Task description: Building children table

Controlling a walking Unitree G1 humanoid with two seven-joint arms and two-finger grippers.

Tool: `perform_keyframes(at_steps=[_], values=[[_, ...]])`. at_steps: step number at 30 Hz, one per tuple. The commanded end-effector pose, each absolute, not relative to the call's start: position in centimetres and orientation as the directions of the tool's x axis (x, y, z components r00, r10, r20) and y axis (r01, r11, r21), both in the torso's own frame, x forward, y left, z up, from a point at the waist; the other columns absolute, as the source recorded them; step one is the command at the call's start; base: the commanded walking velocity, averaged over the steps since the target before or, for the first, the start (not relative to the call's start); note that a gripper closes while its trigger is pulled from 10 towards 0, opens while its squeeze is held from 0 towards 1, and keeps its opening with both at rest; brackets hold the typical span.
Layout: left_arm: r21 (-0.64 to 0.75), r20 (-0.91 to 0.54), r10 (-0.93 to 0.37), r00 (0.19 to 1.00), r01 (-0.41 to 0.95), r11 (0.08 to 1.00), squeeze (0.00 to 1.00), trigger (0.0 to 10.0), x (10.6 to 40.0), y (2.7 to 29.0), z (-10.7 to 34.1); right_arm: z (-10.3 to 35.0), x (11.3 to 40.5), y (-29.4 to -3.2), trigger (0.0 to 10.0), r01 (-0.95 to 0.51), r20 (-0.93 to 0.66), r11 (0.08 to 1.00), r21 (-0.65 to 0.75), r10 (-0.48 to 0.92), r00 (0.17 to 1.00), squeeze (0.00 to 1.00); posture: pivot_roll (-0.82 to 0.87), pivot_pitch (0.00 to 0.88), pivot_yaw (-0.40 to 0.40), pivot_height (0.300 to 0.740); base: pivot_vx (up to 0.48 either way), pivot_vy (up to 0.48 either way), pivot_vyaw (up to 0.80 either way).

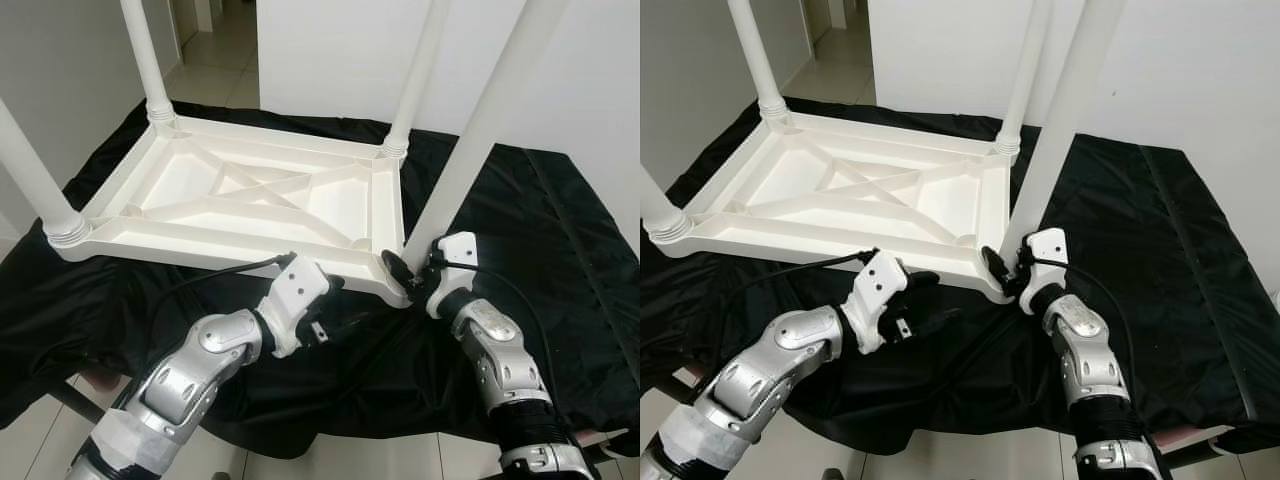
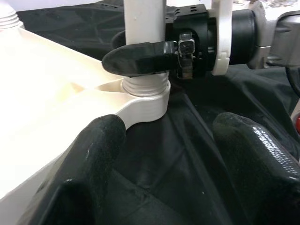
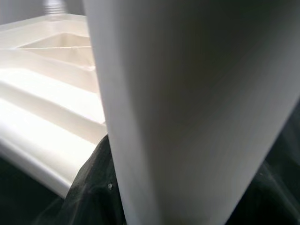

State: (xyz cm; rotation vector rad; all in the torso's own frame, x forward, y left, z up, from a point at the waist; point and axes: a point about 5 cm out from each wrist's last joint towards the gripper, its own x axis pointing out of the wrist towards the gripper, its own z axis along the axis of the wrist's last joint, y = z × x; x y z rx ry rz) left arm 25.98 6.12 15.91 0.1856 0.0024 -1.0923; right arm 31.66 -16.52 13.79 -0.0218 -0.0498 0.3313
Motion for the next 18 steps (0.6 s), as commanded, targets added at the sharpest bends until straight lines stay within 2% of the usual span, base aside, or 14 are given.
perform_keyframes(at_steps=[1, 4, 10, 18], values=[[0.144, -0.104, -0.915, 0.389, 0.916, 0.373, 0.00, 10.0, 25.4, 5.7, 15.8, 12.9, 31.2, -17.1, 10.0, -0.202, -0.012, 0.979, -0.017, 0.202, 0.979, 0.00, 0.02, 0.066, -0.078, 0.740, 0.000, 0.000, 0.00], [0.144, -0.103, -0.914, 0.392, 0.915, 0.376, 0.00, 10.0, 25.3, 5.8, 15.8, 12.5, 30.9, -16.7, 10.0, -0.122, -0.041, 0.992, -0.012, 0.122, 0.992, 0.00, 0.02, 0.064, -0.081, 0.740, 0.000, 0.000, 0.00], [0.138, -0.098, -0.910, 0.403, 0.911, 0.389, 0.00, 10.0, 25.3, 5.8, 15.8, 12.0, 29.8, -14.1, 10.0, 0.094, -0.036, 0.994, 0.049, -0.092, 0.995, 0.00, 0.02, 0.061, -0.088, 0.740, 0.000, 0.000, 0.00], [0.140, -0.098, -0.909, 0.405, 0.910, 0.391, 0.00, 10.0, 25.3, 5.8, 15.8, 12.6, 29.4, -12.9, 10.0, 0.118, -0.043, 0.990, 0.073, -0.115, 0.992, 0.00, 0.03, 0.054, -0.086, 0.740, 0.000, 0.000, 0.00]])
